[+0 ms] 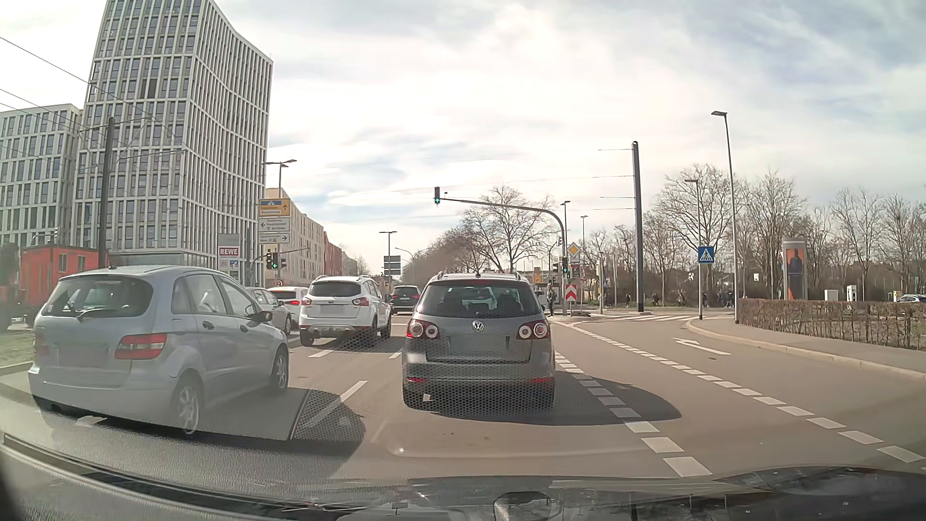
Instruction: Follow the waypoints while adhering to traffic rules and regulations
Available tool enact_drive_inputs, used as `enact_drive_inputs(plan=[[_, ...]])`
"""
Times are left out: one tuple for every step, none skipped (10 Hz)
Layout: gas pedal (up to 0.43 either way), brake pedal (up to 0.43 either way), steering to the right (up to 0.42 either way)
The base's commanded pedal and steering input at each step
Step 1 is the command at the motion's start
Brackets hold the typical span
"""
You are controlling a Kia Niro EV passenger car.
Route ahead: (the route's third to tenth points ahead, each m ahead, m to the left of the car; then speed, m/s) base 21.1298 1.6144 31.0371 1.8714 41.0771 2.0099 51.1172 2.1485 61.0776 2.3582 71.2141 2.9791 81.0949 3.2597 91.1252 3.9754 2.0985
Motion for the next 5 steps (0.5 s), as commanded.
enact_drive_inputs(plan=[[0.150,0.000,0.005],[0.150,0.000,0.005],[0.157,0.000,0.004],[0.177,0.000,0.004],[0.177,0.000,0.004]])
